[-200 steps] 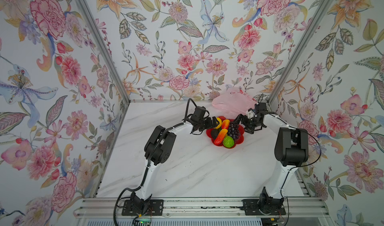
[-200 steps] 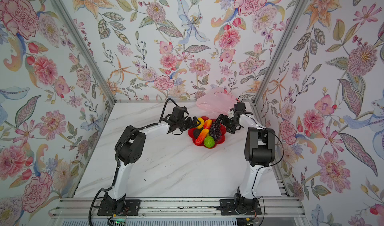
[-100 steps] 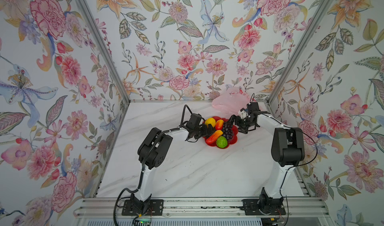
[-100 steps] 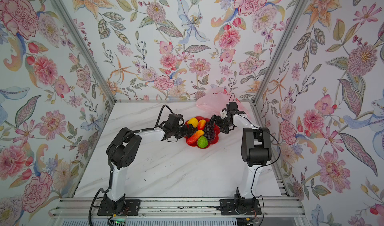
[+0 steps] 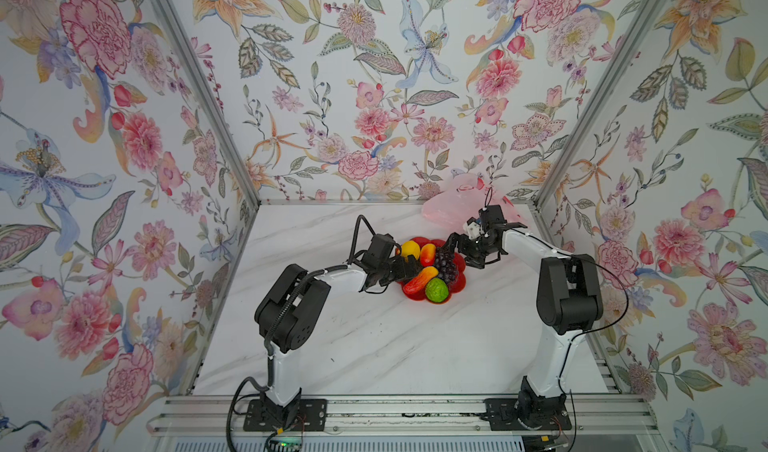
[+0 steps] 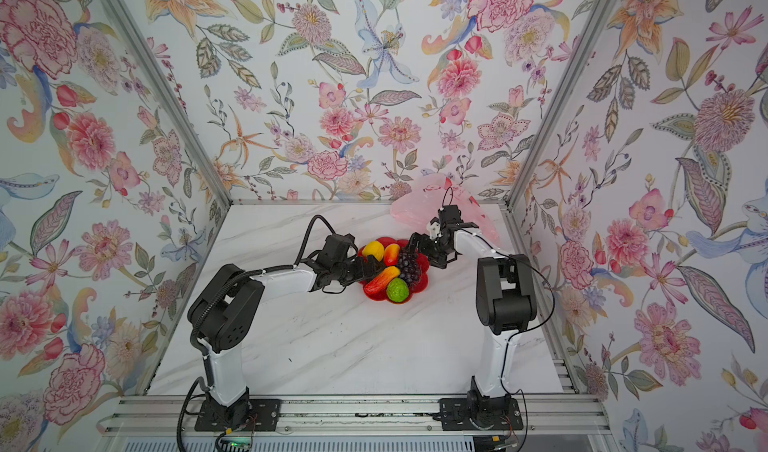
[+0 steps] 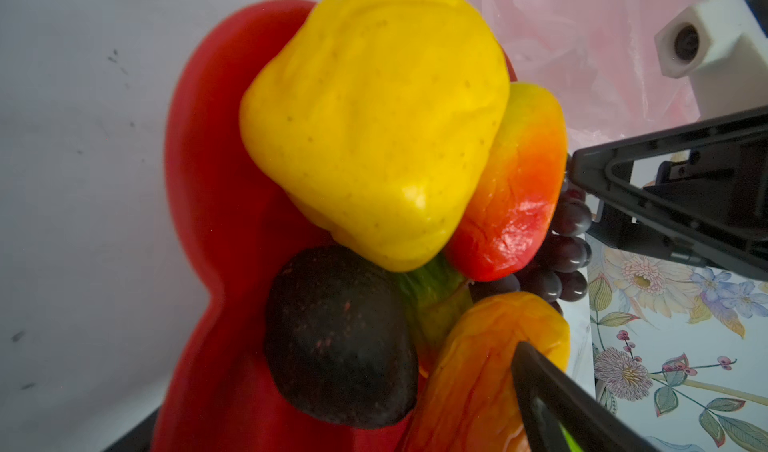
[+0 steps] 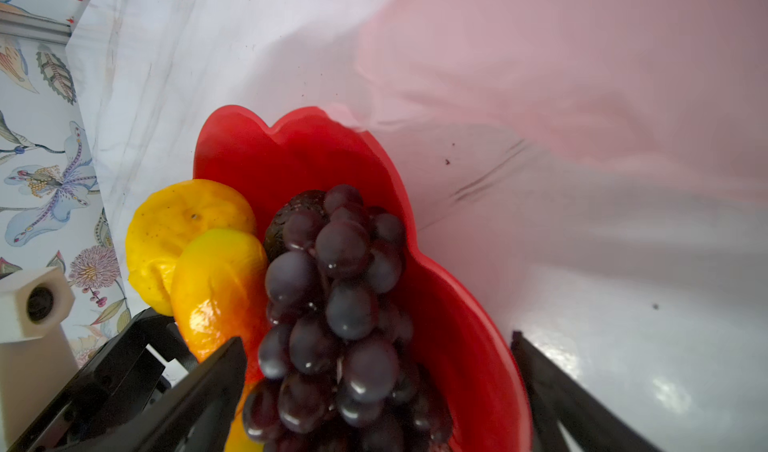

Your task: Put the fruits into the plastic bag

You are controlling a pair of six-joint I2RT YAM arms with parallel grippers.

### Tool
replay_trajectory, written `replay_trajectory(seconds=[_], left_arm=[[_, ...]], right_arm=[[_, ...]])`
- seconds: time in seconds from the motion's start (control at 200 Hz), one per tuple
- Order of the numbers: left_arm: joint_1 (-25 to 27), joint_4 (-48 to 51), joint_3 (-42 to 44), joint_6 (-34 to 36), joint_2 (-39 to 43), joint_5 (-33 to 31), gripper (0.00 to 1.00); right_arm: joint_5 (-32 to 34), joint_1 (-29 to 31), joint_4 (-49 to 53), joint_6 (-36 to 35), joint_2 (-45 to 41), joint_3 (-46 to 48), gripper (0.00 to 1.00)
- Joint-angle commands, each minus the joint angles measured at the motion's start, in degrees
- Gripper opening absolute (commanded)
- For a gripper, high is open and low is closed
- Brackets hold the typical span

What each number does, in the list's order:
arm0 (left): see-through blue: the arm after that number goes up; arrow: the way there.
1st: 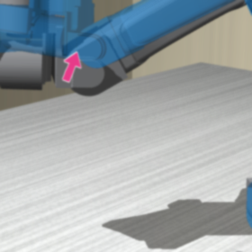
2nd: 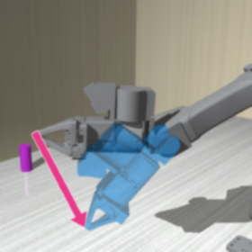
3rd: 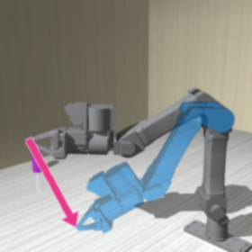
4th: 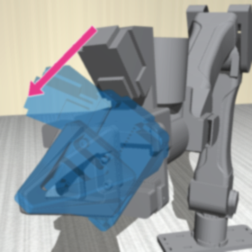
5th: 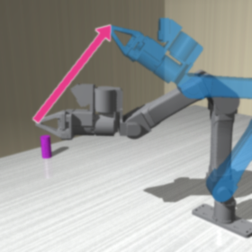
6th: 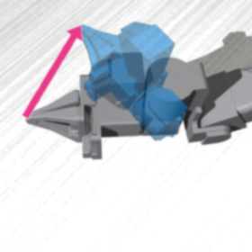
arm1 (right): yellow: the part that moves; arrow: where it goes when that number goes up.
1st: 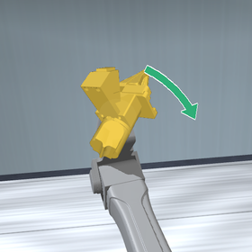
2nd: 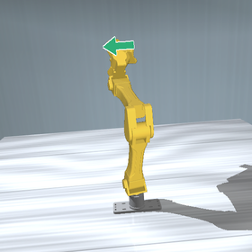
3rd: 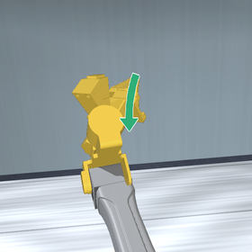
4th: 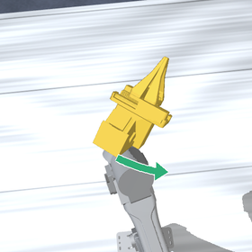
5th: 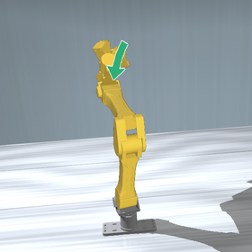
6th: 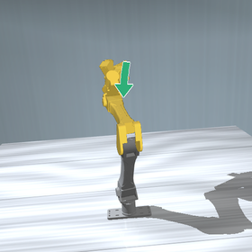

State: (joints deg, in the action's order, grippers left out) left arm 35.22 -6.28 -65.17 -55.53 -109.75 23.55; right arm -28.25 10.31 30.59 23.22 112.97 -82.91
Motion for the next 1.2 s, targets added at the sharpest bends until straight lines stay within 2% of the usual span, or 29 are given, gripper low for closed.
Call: replay_trajectory(seconds=[0.0,0.3,0.656,1.051,1.191], left_arm=[[0.6,-3.7,3.3,0.5,4.4,-0.1,0.99],[0.5,-6.5,13.9,-0.6,12.2,-1.7,0.99],[0.6,-6.6,25.5,-1.4,23.6,-4.0,0.99],[0.6,-5.6,33.3,-2.1,31.0,-5.4,0.99],[0.1,-4.0,33.4,-1.2,31.9,-5.9,0.99]], right_arm=[[-0.5,1.8,0.1,0.7,-1.9,0.3,0.99],[0.4,5.5,0.9,0.8,-4.5,2.4,0.99],[1.9,13.2,2.1,1.5,-8.1,6.7,0.99],[3.4,18.1,2.9,2.7,-12.1,12.2,0.99],[7.4,17.9,3.1,3.4,-14.4,13.8,0.99]])
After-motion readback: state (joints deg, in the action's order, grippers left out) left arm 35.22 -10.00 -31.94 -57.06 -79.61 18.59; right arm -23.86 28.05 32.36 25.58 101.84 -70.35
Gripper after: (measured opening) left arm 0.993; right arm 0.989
